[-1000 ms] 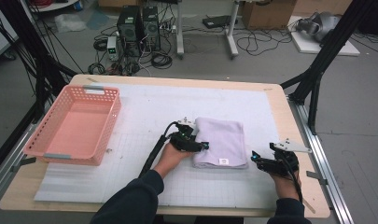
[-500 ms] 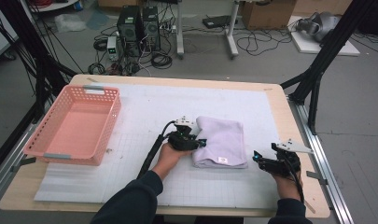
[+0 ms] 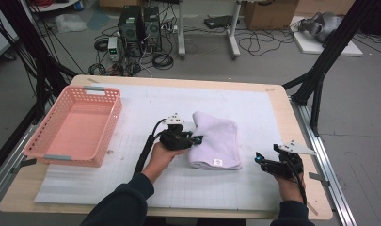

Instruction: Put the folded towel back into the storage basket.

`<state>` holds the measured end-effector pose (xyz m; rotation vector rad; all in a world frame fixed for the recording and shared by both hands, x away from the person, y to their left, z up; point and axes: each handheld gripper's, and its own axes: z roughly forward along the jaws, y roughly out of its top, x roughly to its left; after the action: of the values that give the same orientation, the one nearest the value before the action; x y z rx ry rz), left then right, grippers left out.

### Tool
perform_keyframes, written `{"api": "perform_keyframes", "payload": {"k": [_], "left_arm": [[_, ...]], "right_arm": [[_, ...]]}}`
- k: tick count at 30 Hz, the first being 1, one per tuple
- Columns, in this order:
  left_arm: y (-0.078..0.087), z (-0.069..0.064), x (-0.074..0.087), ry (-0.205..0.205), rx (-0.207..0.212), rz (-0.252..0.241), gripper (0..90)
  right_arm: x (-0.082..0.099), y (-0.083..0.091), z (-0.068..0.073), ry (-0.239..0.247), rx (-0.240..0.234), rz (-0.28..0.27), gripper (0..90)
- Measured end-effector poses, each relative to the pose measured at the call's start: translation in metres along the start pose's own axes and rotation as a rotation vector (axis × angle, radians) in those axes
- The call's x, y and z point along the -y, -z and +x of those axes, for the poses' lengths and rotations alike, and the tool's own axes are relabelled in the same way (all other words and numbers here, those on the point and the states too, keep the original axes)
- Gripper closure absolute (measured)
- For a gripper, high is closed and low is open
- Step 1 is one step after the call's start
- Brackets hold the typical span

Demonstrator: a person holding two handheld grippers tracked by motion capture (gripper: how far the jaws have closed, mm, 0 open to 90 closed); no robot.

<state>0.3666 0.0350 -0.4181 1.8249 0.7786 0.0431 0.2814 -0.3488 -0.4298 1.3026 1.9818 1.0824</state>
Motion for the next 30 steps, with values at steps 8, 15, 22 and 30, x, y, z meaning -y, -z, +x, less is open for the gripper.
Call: {"api": "perform_keyframes", "payload": {"k": [8, 15, 22, 30], "left_arm": [[0.027, 0.005, -0.009, -0.024, -0.021, -0.039, 72.8], [0.054, 0.006, -0.021, -0.066, -0.041, -0.06, 72.9], [0.075, 0.004, -0.033, -0.091, -0.068, -0.078, 73.0], [0.099, 0.002, -0.051, -0.122, -0.087, -0.101, 73.0]], "right_arm": [[-0.001, 0.0, 0.001, 0.002, 0.003, 0.0, 19.0], [-0.002, 0.001, 0.001, 0.001, 0.006, -0.006, 19.1], [-0.003, -0.002, 0.004, 0.012, -0.009, -0.004, 19.1], [-0.004, -0.003, 0.005, 0.014, -0.007, 0.0, 19.0]]}}
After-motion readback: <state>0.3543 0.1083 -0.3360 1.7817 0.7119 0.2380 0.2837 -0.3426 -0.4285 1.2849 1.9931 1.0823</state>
